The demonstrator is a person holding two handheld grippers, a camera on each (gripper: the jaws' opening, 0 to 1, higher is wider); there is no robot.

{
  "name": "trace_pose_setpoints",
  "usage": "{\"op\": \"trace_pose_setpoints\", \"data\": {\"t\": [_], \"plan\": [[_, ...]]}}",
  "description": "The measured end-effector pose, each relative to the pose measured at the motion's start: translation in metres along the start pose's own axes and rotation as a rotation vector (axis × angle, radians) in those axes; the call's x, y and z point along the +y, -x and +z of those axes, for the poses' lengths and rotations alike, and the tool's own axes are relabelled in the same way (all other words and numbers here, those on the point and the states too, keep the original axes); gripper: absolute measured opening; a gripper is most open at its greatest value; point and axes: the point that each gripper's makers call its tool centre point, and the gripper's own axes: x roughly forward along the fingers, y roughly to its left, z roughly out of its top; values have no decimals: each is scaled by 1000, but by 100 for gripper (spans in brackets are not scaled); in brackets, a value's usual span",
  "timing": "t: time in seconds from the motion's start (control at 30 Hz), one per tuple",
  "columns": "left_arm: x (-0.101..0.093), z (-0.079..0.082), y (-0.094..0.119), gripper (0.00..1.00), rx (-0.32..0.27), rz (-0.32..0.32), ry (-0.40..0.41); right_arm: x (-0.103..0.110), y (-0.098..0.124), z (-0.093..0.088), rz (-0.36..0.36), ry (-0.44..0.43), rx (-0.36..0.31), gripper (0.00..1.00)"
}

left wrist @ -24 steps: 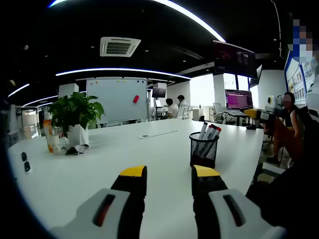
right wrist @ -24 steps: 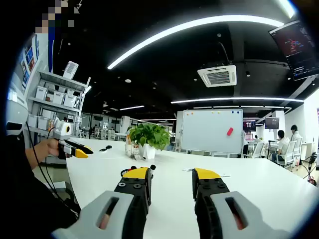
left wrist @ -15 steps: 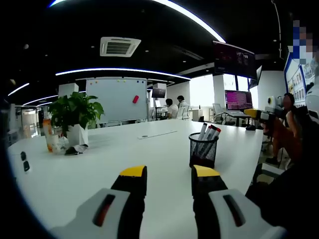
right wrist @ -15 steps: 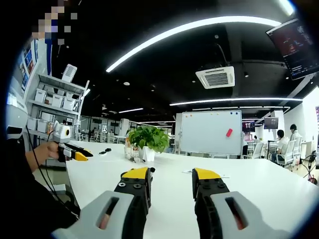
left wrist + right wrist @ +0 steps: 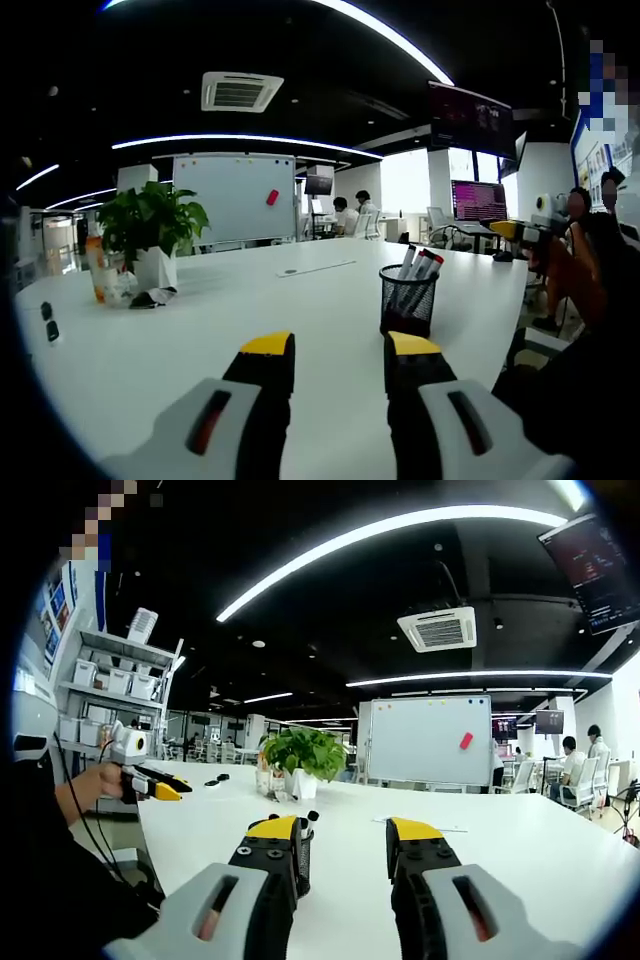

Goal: Pick up the whiteboard markers from the pen holder and place them facing the whiteboard neatly

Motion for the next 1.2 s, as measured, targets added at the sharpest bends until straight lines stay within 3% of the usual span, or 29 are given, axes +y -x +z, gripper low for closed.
{"op": "trace_pose_setpoints", "data": {"t": [0.27, 0.37, 0.8, 1.03, 1.2], "plan": [[-1, -1, -1, 37, 2, -1, 4, 2, -3, -3, 7, -4, 8, 41], [-2, -1, -2, 37, 2, -2, 6, 5, -3, -5, 23, -46, 12, 39], [-2, 0, -3, 39, -3, -1, 26, 9, -9, -9, 20, 16, 32, 43], [-3, 4, -2, 39, -16, -7, 25, 12, -10, -6, 34, 16, 23, 42], [-2, 5, -2, 39, -18, -8, 23, 17, -15, -3, 57, 4, 16, 35]]}}
